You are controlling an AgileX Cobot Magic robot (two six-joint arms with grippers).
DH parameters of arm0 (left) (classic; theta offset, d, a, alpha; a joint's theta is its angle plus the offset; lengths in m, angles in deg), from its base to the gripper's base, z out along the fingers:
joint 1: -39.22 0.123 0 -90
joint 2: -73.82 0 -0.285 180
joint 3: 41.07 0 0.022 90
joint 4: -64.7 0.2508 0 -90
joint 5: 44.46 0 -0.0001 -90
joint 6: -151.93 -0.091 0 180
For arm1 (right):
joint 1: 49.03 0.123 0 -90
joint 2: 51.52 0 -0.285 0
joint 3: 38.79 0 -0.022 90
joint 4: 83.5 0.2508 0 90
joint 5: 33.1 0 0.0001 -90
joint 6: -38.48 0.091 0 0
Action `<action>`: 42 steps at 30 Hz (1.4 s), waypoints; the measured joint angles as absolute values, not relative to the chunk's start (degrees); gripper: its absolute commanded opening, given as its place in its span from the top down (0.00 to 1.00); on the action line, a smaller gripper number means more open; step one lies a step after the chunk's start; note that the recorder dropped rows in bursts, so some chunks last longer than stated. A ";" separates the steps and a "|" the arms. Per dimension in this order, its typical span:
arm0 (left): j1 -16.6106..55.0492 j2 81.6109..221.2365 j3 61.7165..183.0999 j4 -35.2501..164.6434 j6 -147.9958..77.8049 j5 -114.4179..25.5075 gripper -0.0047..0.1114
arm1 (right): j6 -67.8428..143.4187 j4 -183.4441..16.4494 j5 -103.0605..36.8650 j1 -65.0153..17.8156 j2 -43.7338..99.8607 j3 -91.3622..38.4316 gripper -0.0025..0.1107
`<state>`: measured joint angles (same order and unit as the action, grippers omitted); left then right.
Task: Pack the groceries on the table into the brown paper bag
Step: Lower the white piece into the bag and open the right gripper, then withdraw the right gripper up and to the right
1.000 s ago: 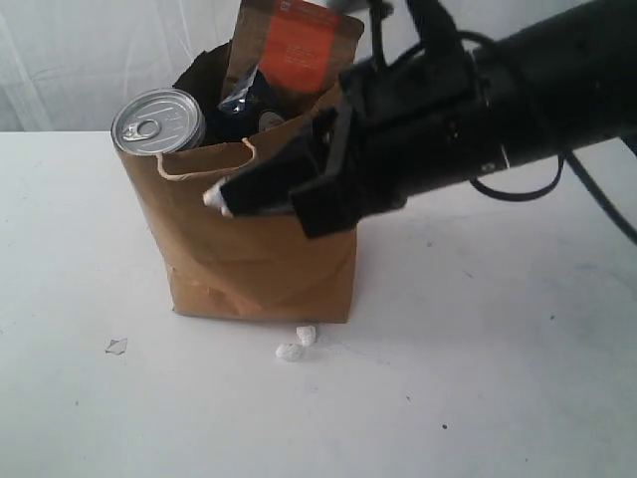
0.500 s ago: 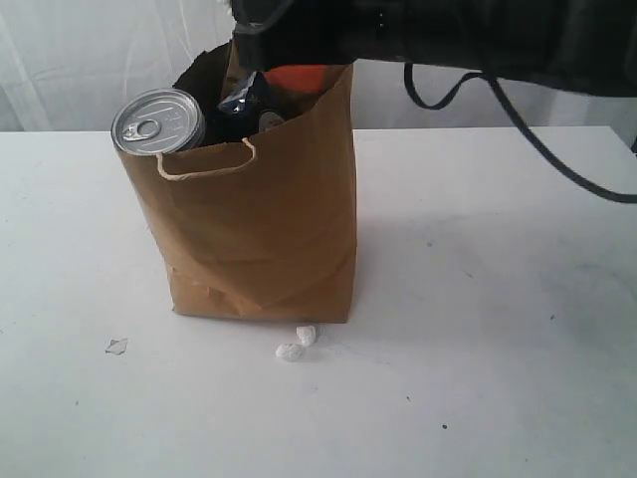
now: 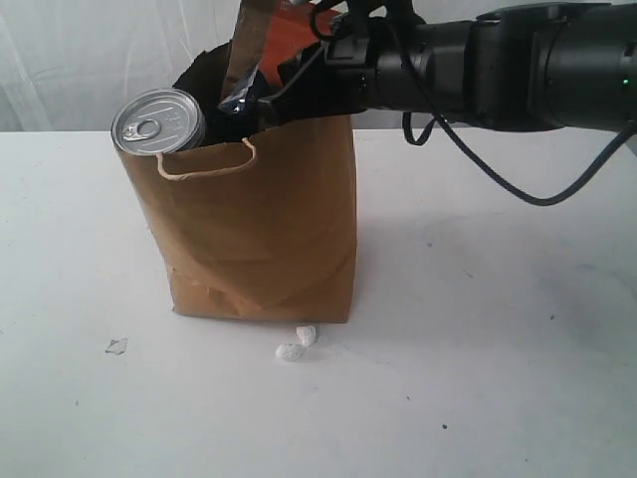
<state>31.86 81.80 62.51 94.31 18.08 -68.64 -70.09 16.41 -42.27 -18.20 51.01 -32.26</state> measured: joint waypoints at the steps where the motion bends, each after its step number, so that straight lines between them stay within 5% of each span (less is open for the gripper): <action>1: 31.86 81.80 62.51 94.31 18.08 -68.64 0.96 | -70.09 16.41 -41.81 -18.20 51.01 -32.26 0.72; 11: 31.86 81.80 62.51 94.31 18.08 -68.64 0.96 | -70.09 16.41 -38.06 -18.20 47.12 -32.26 0.73; 13: 31.86 81.80 62.51 94.31 18.08 -68.64 0.96 | -70.09 16.41 -31.31 -18.20 43.42 -32.26 0.75; 17: 31.86 81.80 62.51 94.31 18.08 -68.64 0.96 | -73.05 16.08 -2.89 -18.20 32.33 -26.04 0.98; 21: 31.86 81.80 62.51 94.31 18.08 -68.64 0.96 | -77.85 16.31 8.24 -18.20 28.05 -13.33 0.98; 30: 31.86 81.80 62.51 94.31 18.08 -68.64 0.96 | -82.75 16.93 0.87 -18.20 27.28 5.47 0.98; 42: 31.86 81.80 62.51 94.31 18.08 -68.64 0.96 | -76.35 16.82 -9.16 -18.20 27.28 6.87 0.98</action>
